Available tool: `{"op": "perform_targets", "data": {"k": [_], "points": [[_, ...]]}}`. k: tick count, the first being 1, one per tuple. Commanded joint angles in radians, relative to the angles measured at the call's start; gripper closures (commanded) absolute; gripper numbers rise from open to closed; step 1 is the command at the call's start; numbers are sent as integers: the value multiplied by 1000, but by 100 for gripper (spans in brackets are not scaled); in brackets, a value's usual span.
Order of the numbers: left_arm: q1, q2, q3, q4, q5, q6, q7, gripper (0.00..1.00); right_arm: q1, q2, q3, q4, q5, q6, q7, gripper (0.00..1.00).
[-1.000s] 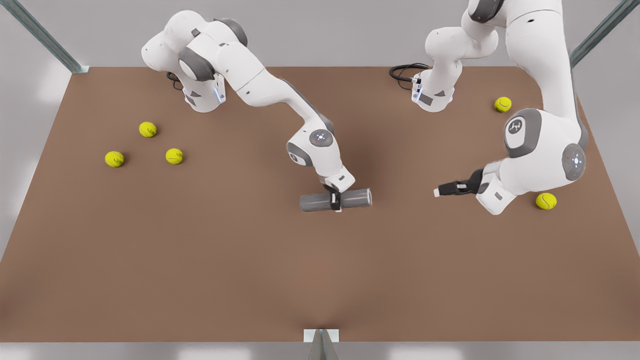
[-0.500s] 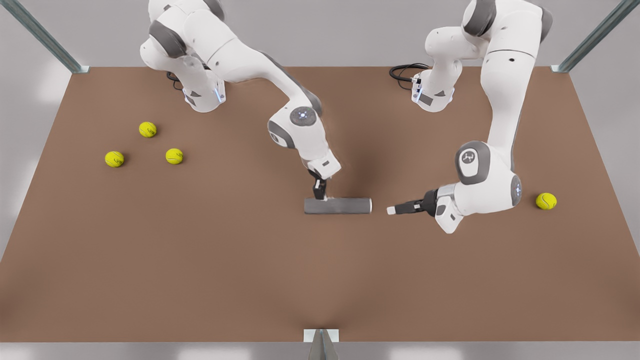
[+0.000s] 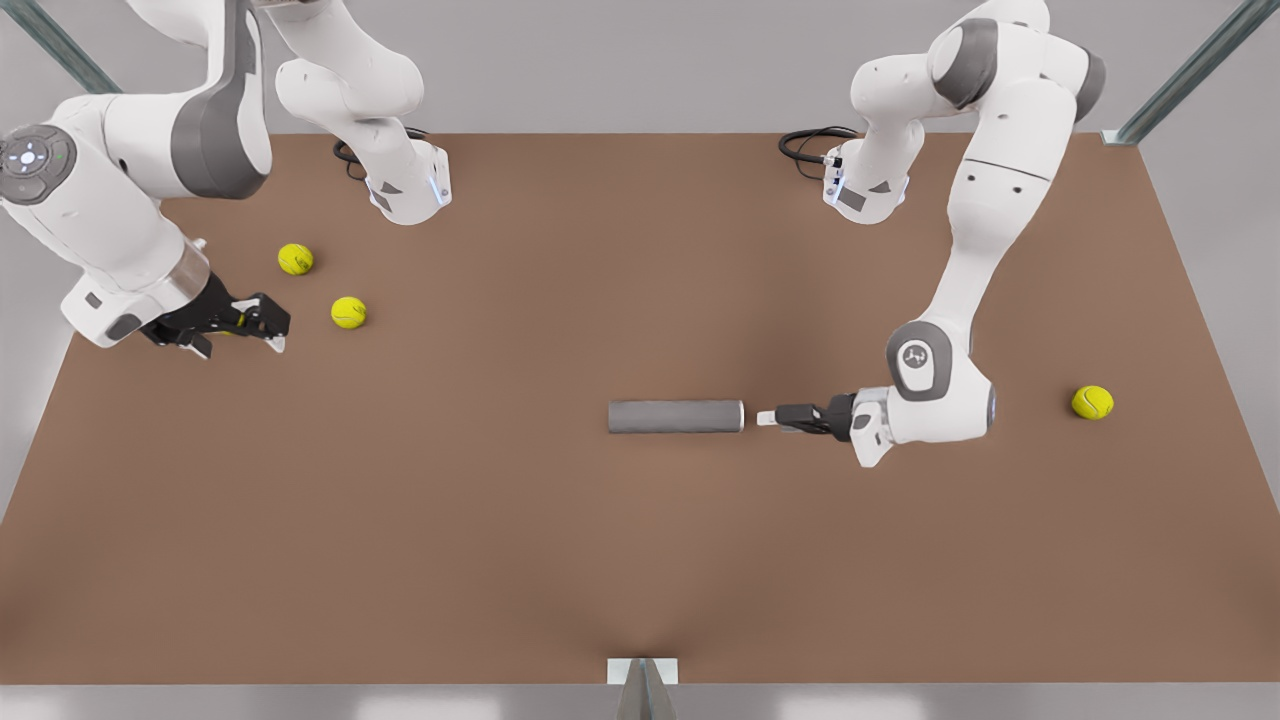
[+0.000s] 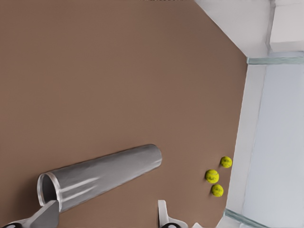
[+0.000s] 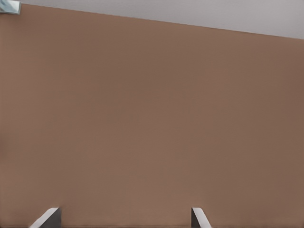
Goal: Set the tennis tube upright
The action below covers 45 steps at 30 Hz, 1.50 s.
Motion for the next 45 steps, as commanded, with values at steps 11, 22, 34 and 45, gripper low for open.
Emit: {"op": "perform_targets", "data": {"k": [11, 22, 34, 45], "points": [[8, 54, -11, -54, -211, 24, 187, 1, -16, -21, 1, 0, -15, -44, 5, 0], [19, 91, -13, -113, -277, 52, 305, 1, -13, 11, 3, 7, -9, -72, 2, 0], [8, 98, -27, -166, -428, 54, 408, 1, -28, 61, 15, 26, -17, -28, -44, 0], [3, 133, -27, -155, -464, 83, 443, 1, -33, 55, 15, -6, -15, -17, -46, 0]]}}
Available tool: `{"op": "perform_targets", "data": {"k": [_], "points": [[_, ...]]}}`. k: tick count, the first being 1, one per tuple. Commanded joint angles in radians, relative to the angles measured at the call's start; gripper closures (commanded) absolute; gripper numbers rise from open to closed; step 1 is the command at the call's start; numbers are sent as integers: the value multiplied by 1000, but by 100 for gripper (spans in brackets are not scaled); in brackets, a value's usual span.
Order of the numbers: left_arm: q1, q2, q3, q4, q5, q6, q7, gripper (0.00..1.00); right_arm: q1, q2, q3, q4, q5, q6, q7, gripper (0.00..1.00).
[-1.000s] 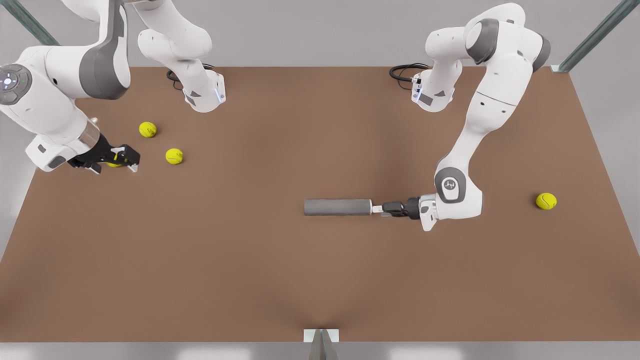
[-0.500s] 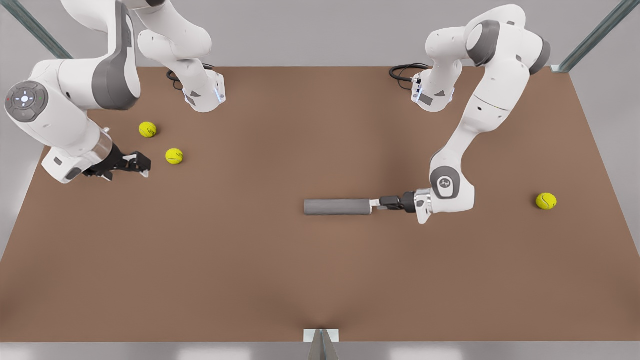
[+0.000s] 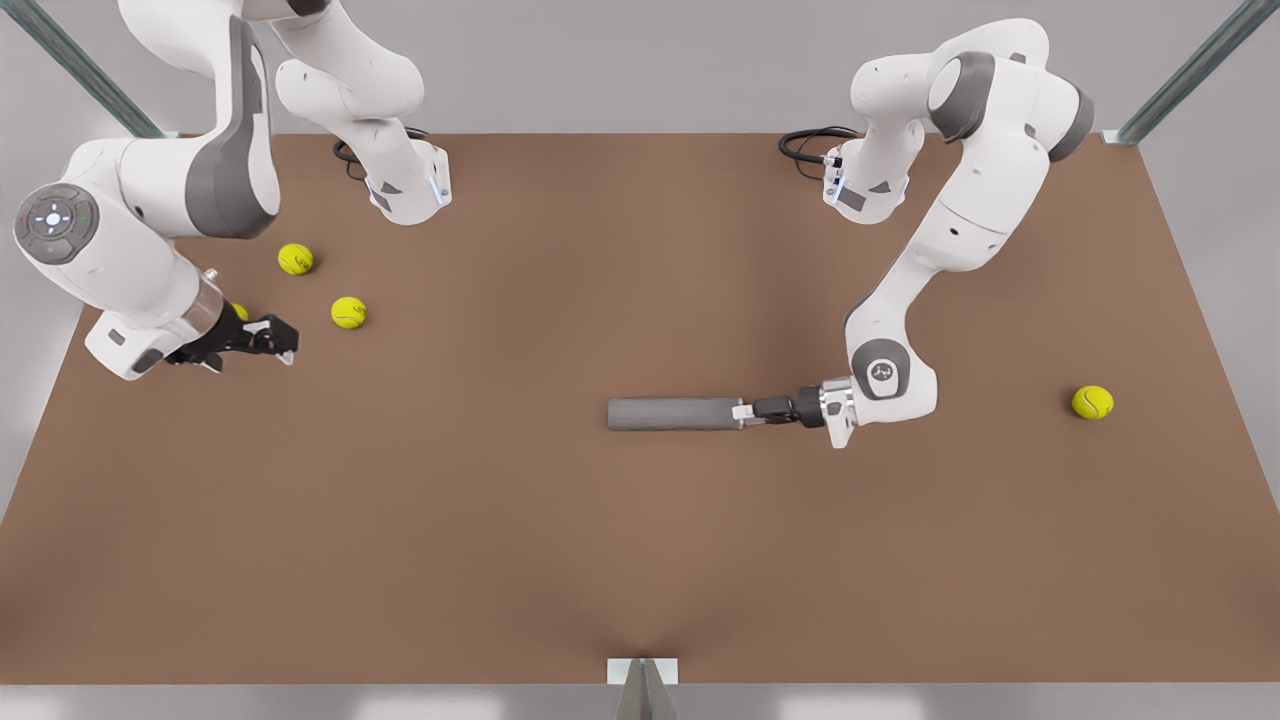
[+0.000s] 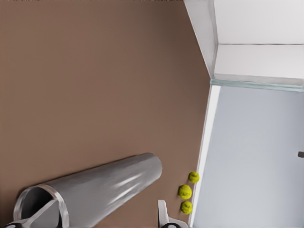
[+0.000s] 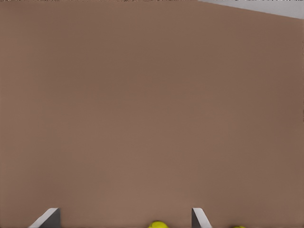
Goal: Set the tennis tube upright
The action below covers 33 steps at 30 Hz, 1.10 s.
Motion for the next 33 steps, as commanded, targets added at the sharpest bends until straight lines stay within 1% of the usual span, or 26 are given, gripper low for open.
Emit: {"op": "perform_targets", "data": {"k": [1, 8, 22, 26, 30, 33], "points": [[-4, 0, 0, 0, -22, 0, 0, 1, 4, 2, 0, 0, 0, 2, 0, 0], [-26, 25, -5, -2, -73, 0, 5, 1, 5, 2, 0, -5, 0, 5, -1, 0], [-16, 28, -8, -14, -90, 3, 22, 2, 5, 3, 0, -17, 0, 16, -1, 0], [-9, 9, -8, -60, -90, 12, 40, 2, 5, 3, 0, -19, 0, 17, -1, 0], [-10, 11, -8, -68, -90, 14, 52, 2, 8, 3, 0, -17, 0, 19, -1, 0], [-29, 17, -8, -66, -136, 14, 68, 2, 7, 3, 0, -19, 0, 19, -1, 0]]}}
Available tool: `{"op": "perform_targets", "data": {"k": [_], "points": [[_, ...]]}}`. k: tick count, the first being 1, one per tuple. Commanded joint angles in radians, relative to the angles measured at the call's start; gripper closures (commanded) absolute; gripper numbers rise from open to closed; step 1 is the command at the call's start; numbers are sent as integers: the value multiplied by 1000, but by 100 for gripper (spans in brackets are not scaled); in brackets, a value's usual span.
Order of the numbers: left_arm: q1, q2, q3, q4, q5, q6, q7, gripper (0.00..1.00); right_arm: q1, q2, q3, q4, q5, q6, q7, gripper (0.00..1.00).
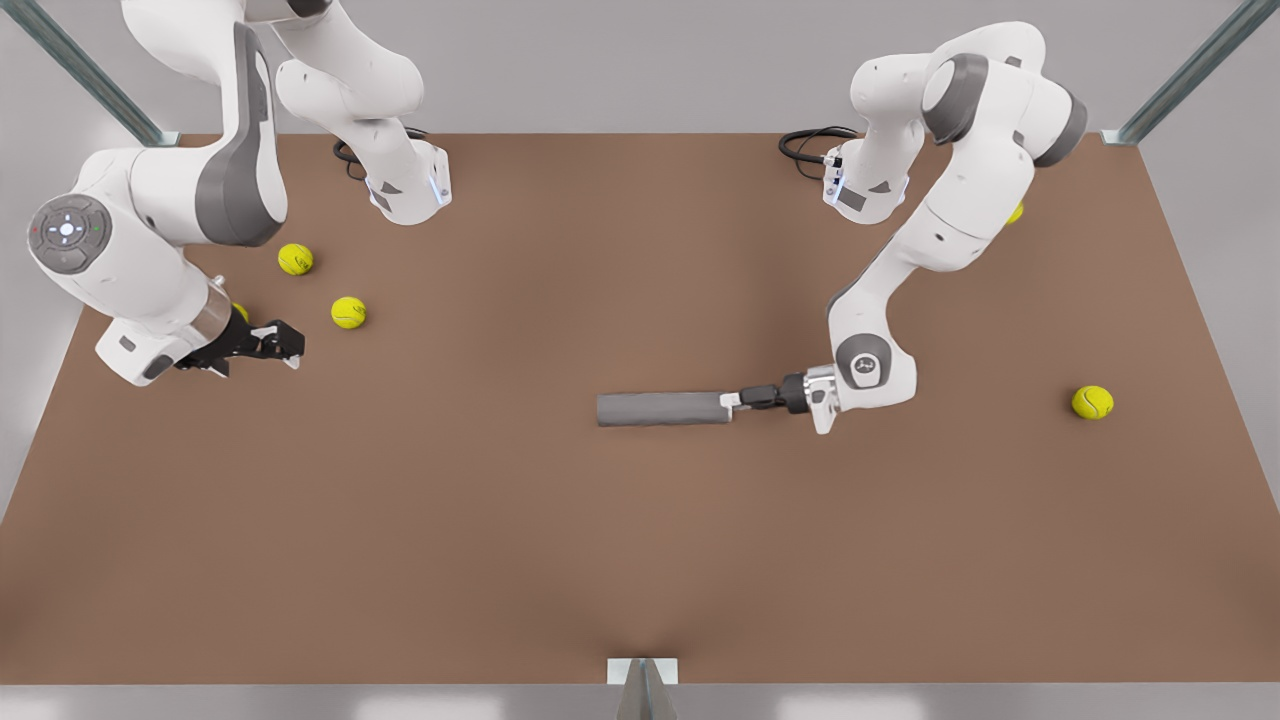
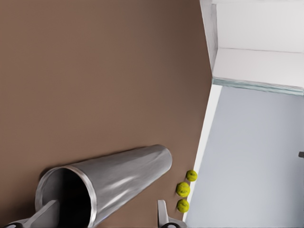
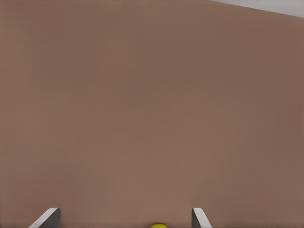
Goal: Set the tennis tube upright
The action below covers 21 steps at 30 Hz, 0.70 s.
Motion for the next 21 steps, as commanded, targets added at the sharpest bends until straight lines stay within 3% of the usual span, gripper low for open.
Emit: {"op": "perform_targets", "data": {"k": [1, 21], "points": [[-5, 0, -3, 0, -43, 0, 4, 2, 1, 0, 0, 2, 0, 0, 0, 0], [26, 51, -45, 15, -209, -69, 87, 2, -4, -5, 0, -2, -2, 0, -2, 0]]}}
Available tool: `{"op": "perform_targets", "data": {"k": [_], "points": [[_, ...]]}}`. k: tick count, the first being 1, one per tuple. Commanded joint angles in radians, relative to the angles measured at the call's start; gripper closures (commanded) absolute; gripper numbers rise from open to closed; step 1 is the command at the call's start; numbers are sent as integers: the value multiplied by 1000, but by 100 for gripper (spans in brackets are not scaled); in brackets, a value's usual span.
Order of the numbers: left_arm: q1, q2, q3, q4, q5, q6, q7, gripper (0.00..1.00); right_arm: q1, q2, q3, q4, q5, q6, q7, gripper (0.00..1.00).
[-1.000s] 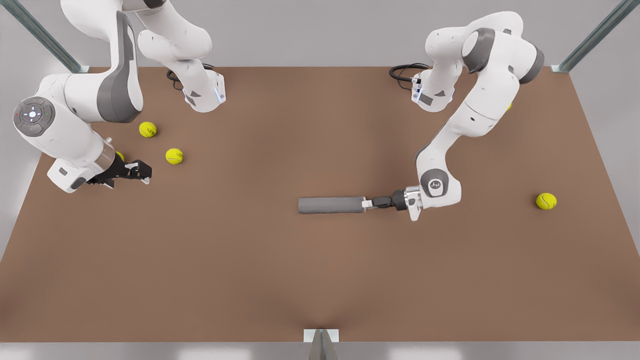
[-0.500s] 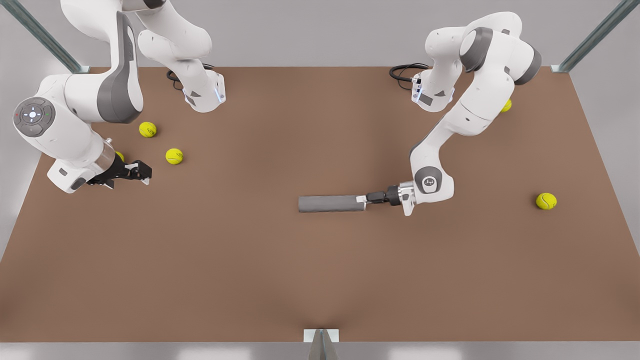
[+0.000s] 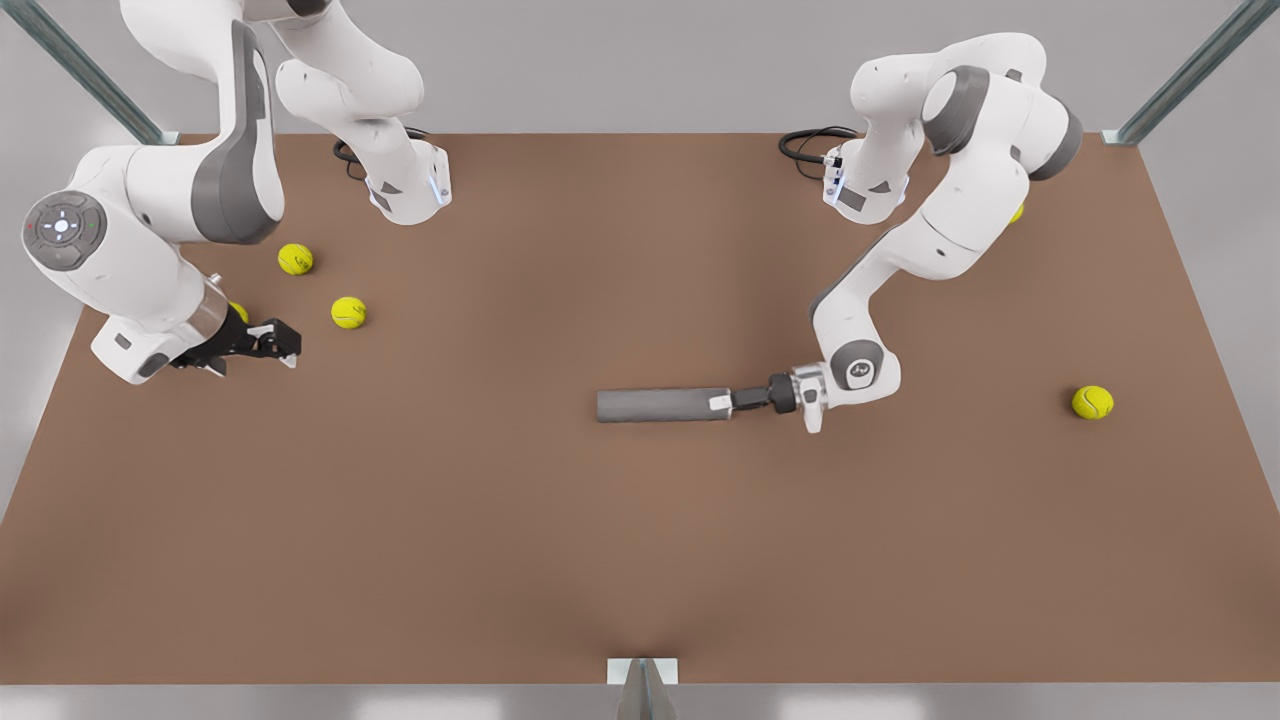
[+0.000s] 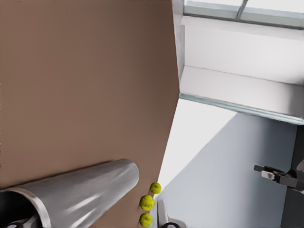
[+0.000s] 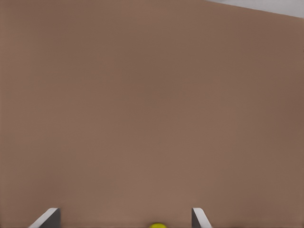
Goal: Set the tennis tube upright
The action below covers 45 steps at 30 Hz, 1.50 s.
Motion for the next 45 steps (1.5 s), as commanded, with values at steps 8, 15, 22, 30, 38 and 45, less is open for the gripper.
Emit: {"op": "perform_targets", "data": {"k": [8, 15, 22, 30, 38, 45], "points": [[11, -17, -17, -2, -28, 15, -15, 2, 0, 2, 0, 0, 0, 0, 0, 0], [29, -37, -58, -2, -28, 62, -57, 3, -1, 2, 0, 2, 0, 2, 0, 0], [29, -48, -58, -5, -33, 67, -66, 45, -1, 3, 0, 0, 0, 3, 0, 0], [51, -52, -95, -5, -41, 104, -74, 73, -1, 0, 0, -12, 0, 10, 0, 0], [51, -52, -106, -6, -62, 111, -72, 79, -1, 0, 0, -12, 0, 10, 0, 0], [64, -51, -124, -6, -110, 102, -78, 79, -1, 2, 0, -12, 0, 11, 0, 0]]}}
